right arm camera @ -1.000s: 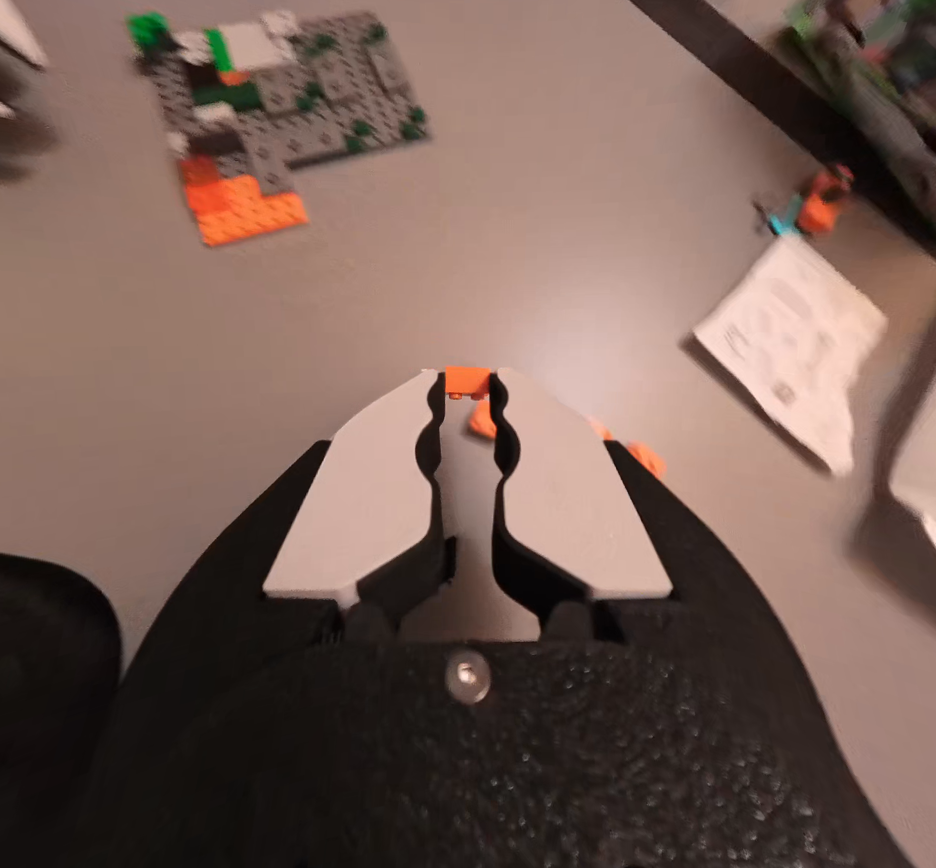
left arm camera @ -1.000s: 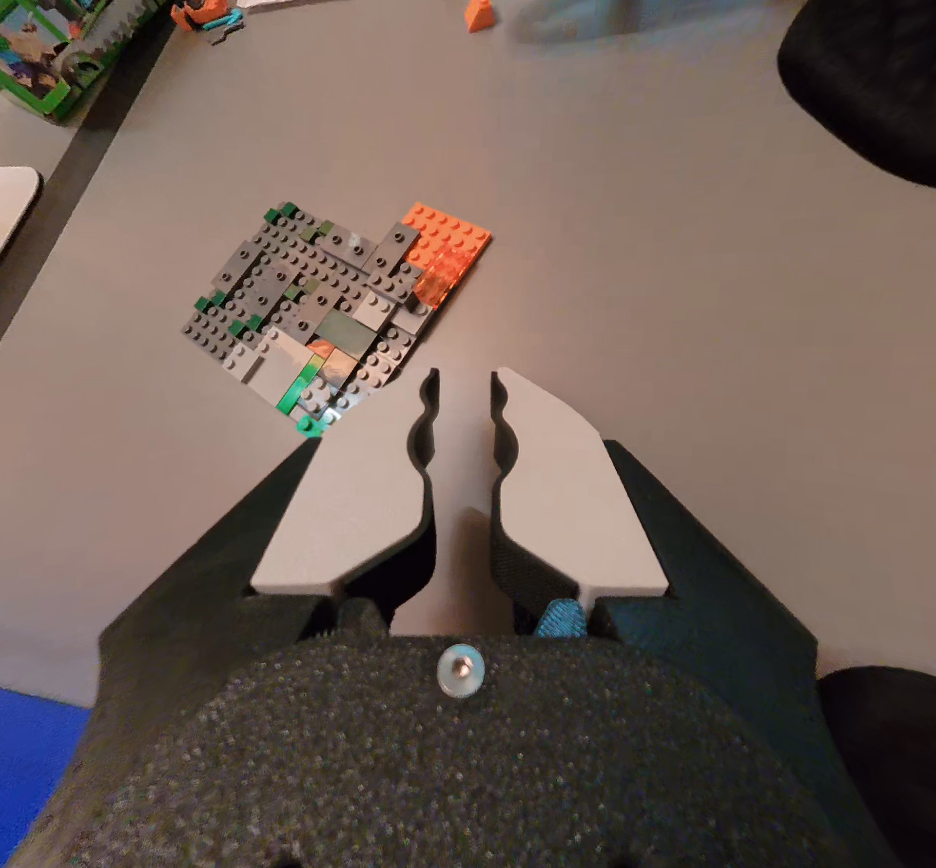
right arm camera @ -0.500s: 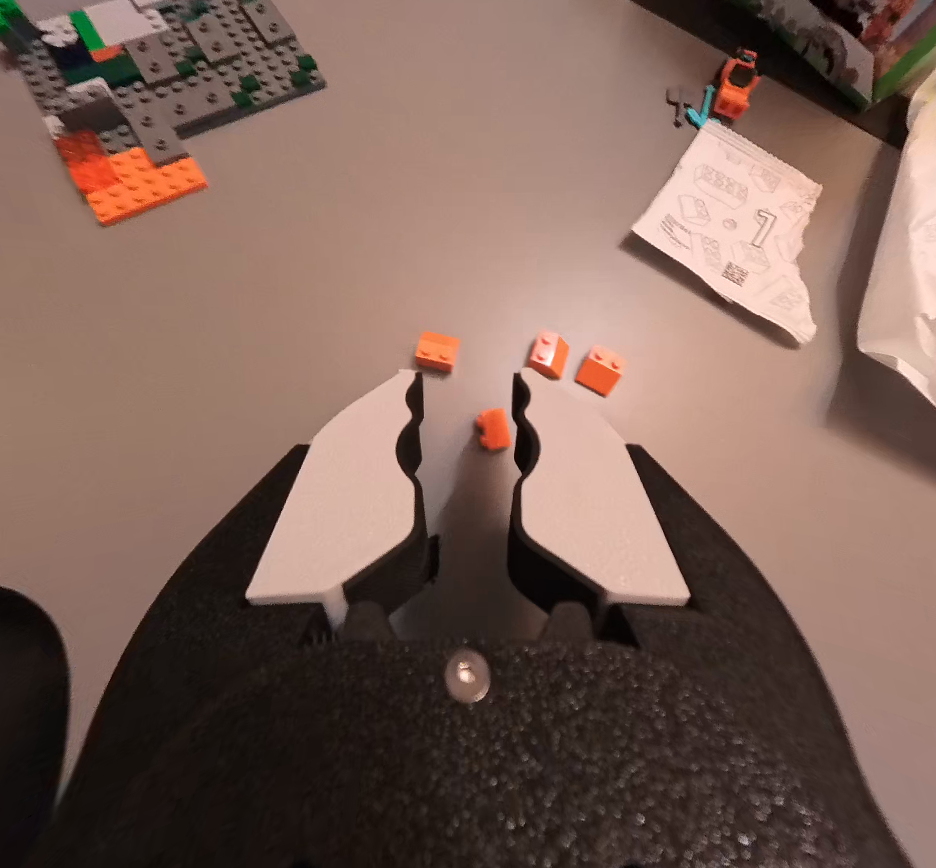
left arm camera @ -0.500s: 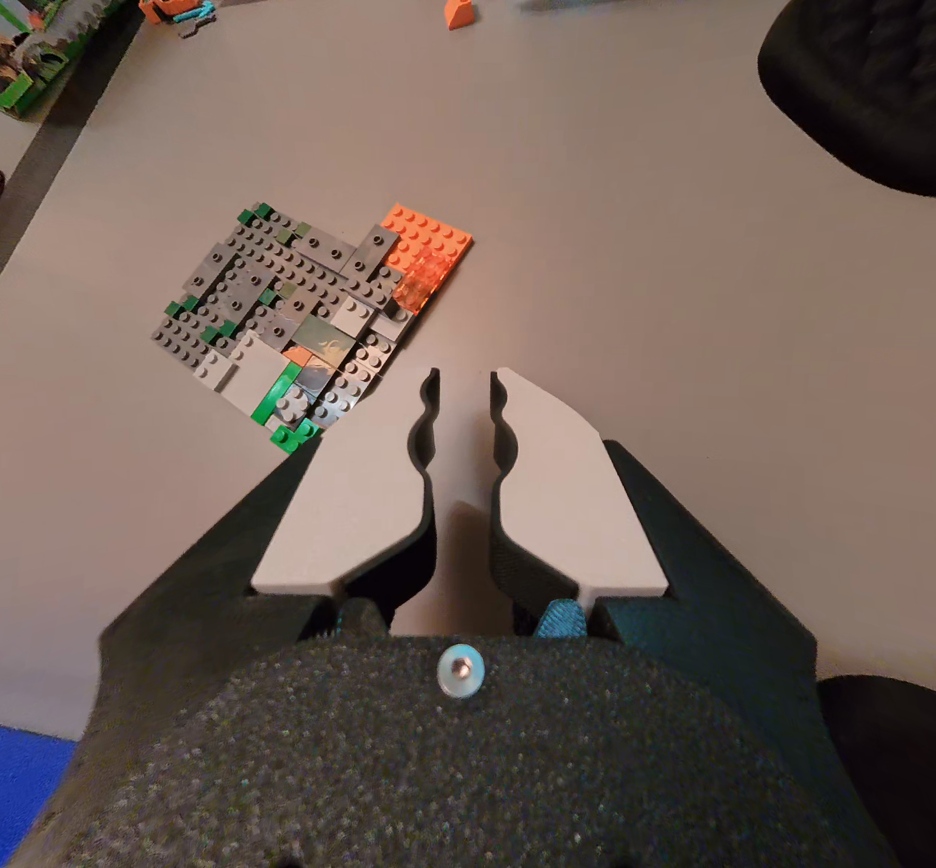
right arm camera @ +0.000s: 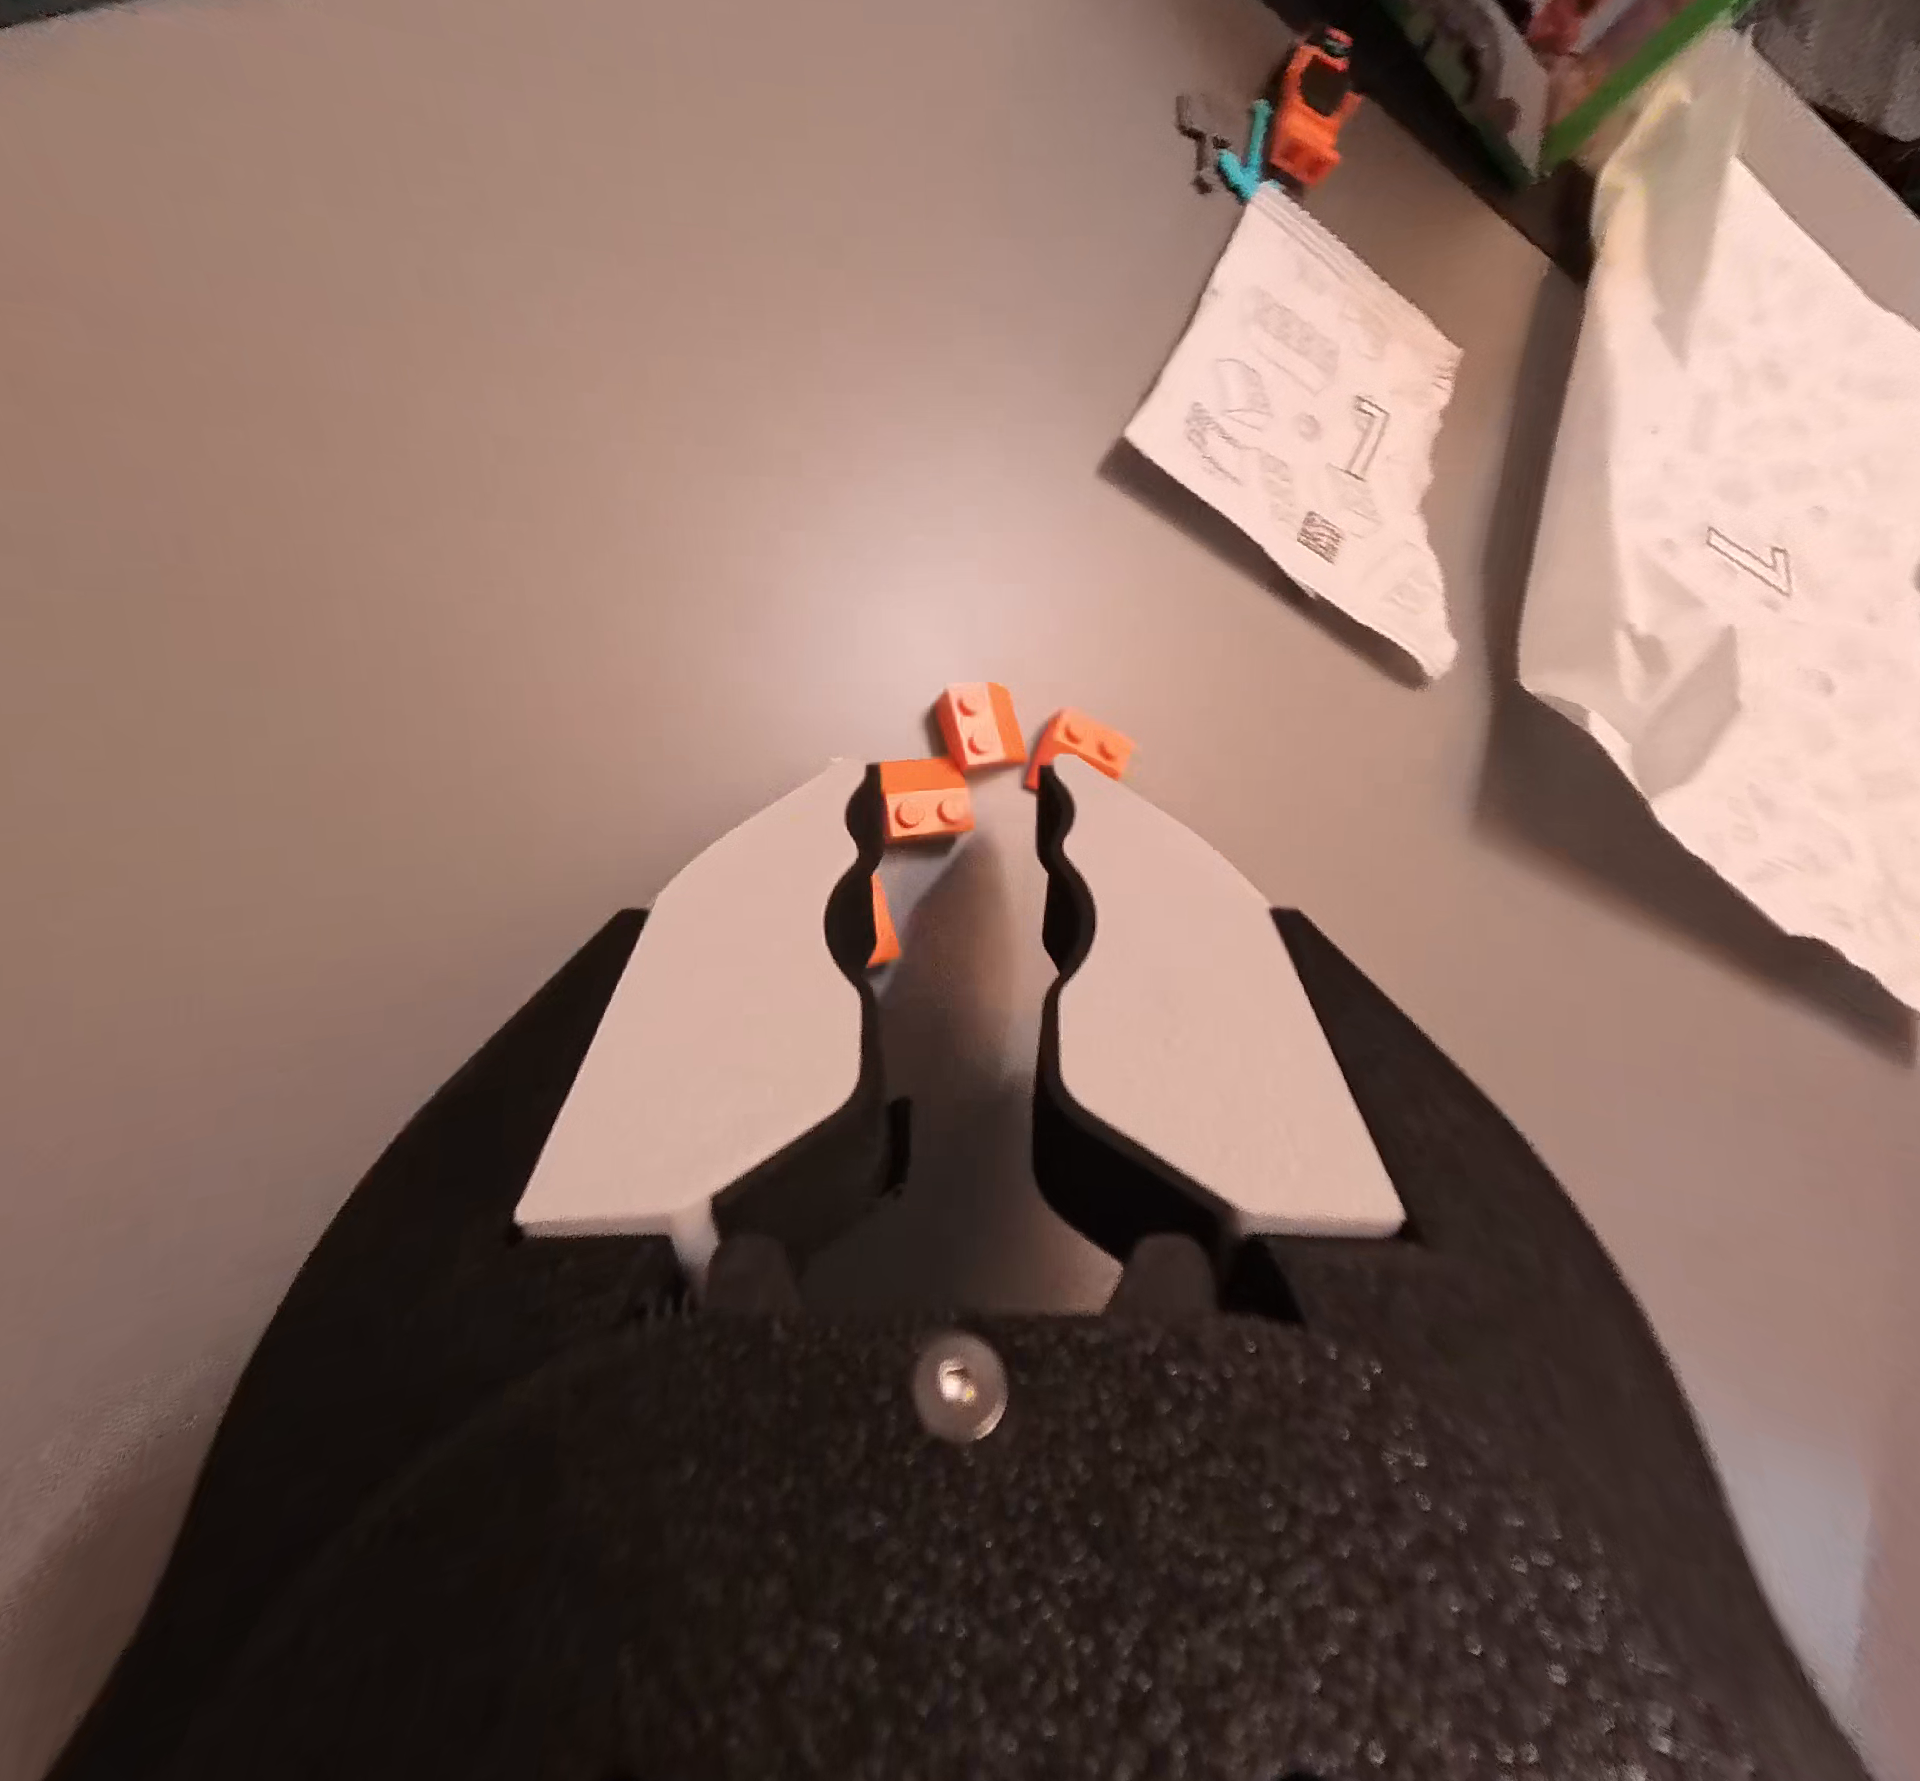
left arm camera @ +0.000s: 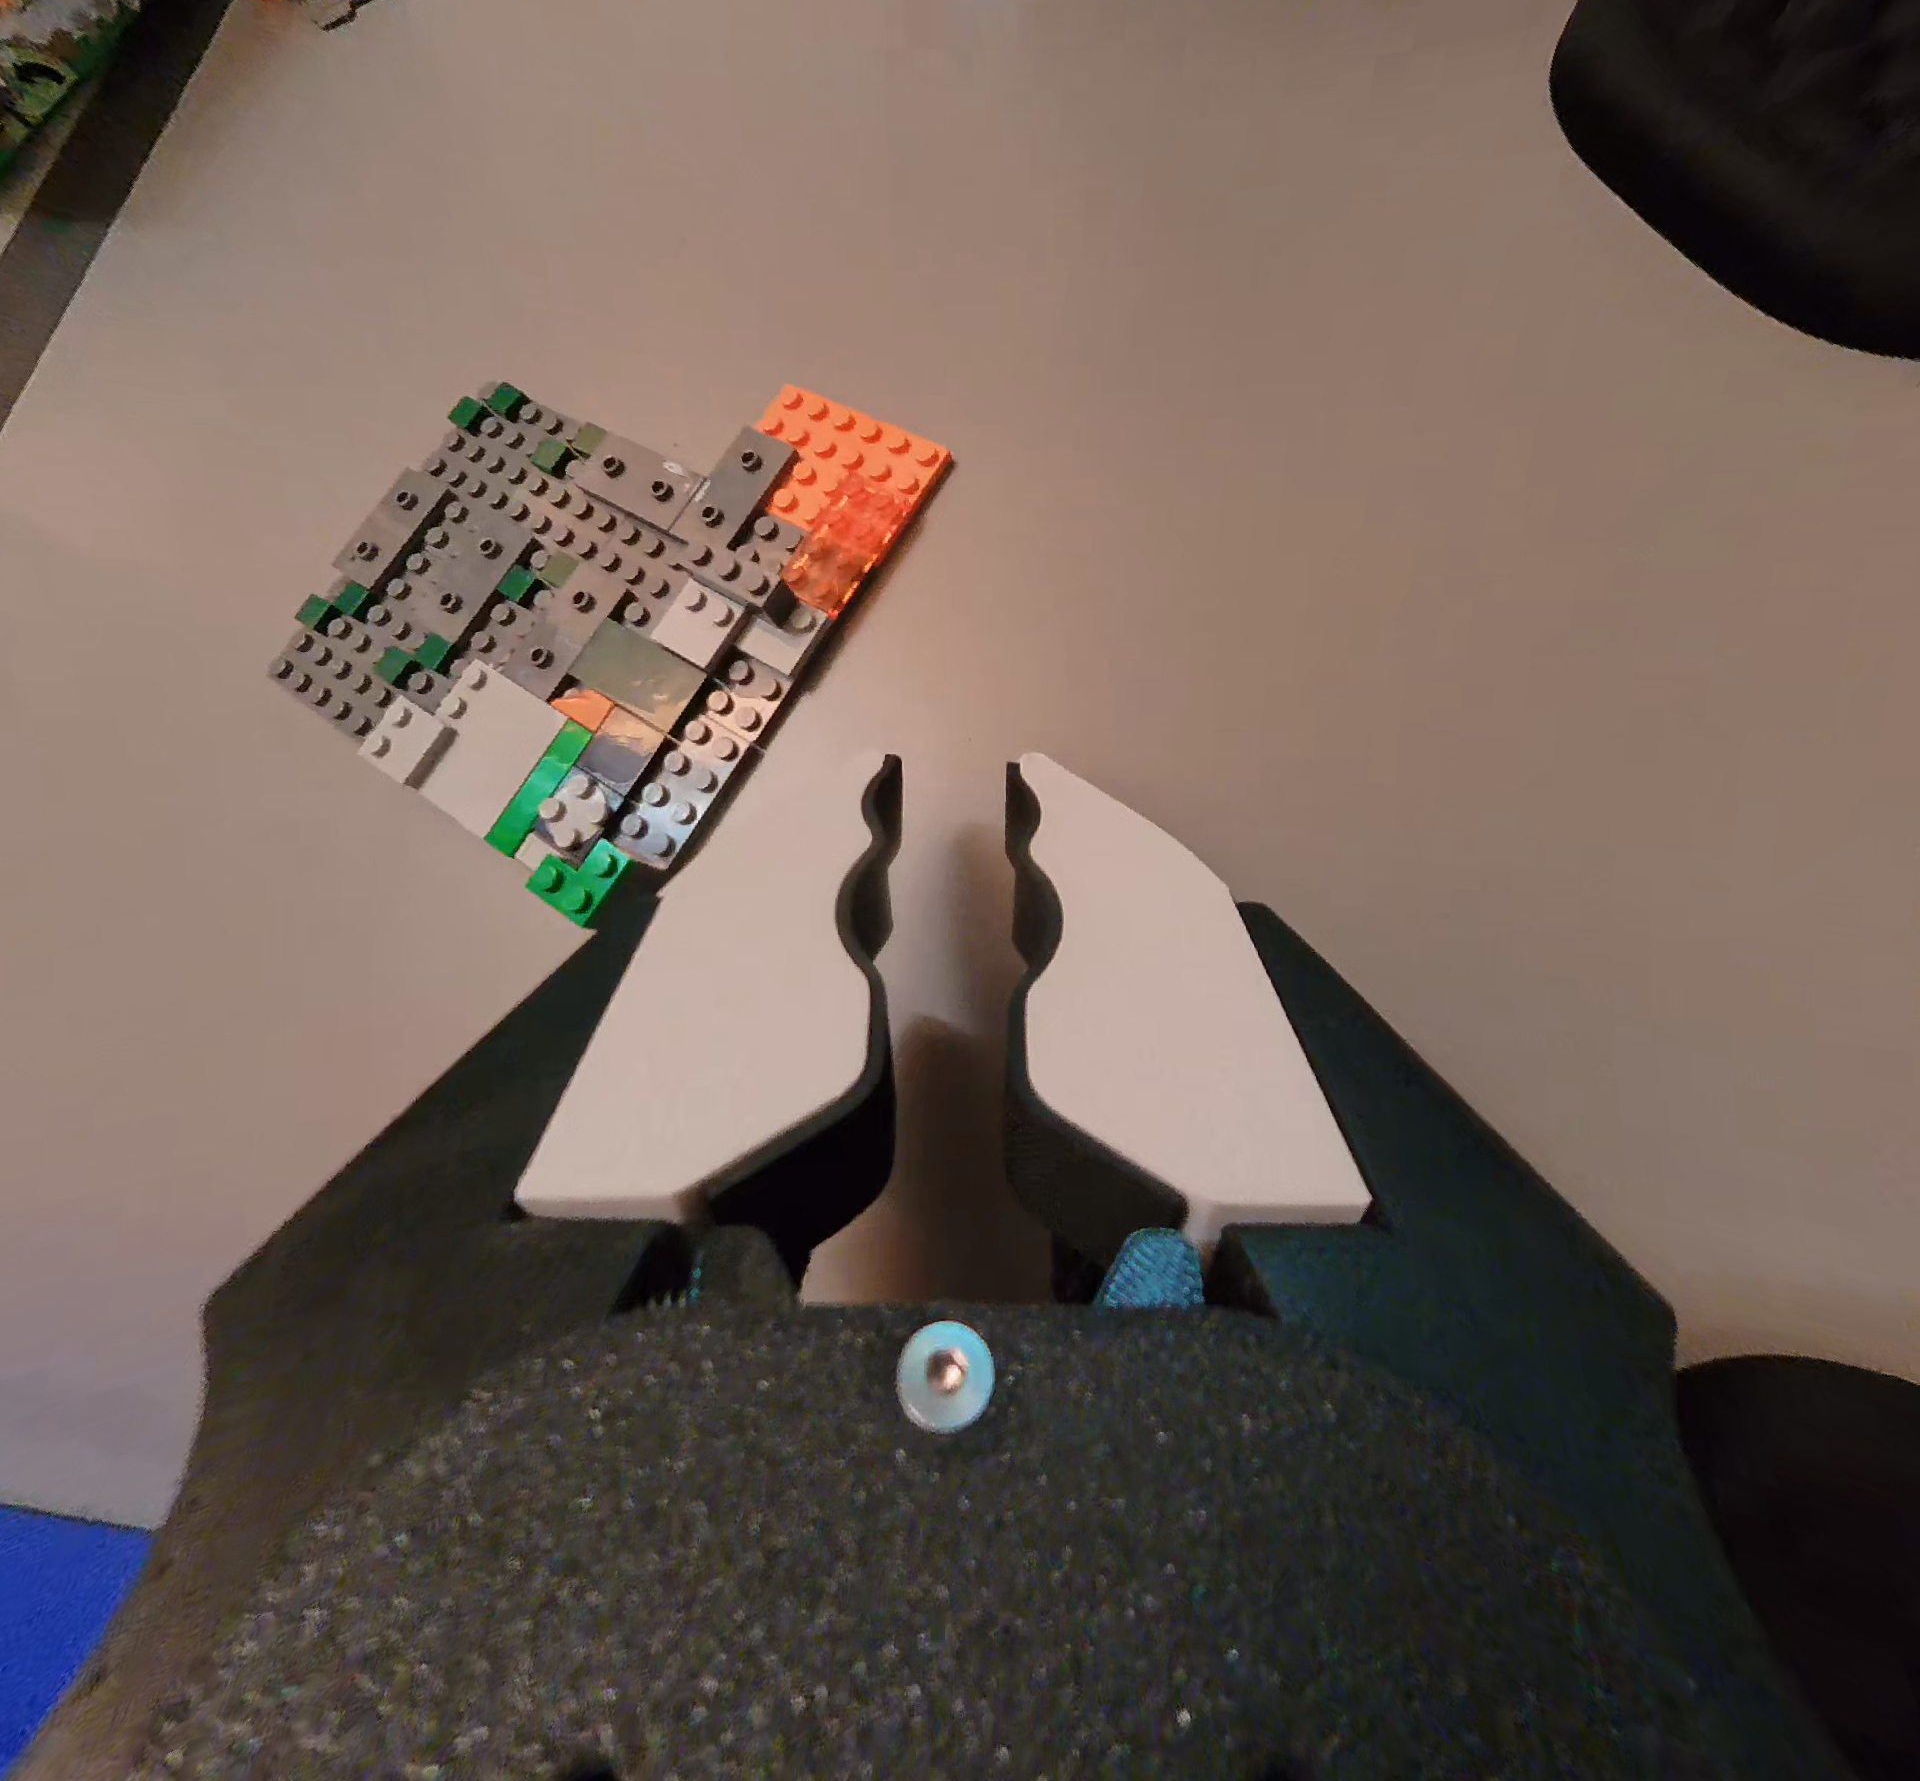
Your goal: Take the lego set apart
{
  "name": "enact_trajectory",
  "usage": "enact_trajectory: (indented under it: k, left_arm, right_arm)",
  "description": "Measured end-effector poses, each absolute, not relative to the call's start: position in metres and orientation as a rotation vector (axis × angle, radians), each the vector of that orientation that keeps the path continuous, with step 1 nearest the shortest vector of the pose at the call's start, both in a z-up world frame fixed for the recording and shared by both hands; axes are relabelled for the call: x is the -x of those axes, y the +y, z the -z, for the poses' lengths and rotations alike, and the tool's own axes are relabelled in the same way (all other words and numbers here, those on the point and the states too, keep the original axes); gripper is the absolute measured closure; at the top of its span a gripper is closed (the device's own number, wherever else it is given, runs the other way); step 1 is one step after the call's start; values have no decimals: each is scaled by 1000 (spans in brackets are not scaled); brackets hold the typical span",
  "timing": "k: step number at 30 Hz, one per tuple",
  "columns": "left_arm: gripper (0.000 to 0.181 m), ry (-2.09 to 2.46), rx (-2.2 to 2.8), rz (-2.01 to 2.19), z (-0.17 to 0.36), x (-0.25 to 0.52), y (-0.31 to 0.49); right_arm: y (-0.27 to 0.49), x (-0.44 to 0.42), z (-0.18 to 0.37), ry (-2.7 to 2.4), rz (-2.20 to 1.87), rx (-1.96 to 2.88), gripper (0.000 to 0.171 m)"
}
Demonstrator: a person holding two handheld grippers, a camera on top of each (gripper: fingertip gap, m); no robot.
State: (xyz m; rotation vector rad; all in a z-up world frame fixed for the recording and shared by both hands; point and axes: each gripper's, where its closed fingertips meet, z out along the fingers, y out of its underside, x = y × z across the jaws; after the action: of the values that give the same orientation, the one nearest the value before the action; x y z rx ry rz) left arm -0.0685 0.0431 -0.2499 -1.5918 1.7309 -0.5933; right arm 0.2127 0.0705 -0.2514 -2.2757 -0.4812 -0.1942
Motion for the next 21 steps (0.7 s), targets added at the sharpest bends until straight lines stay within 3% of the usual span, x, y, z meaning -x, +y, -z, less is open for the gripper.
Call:
enact_trajectory:
  k: [7,12,21]
  left_arm:
    - [163,1738,1593,592,251,68,43]
    - [163,1735,1591,594,249,67,43]
    - [163,1717,1573,574,242,70,44]
  right_arm:
    - [36,-208,240,-423,-92,2212,145]
    - [33,-202,254,-470,1,2248,166]
    - [60,-217,253,-391,-10,2278,170]
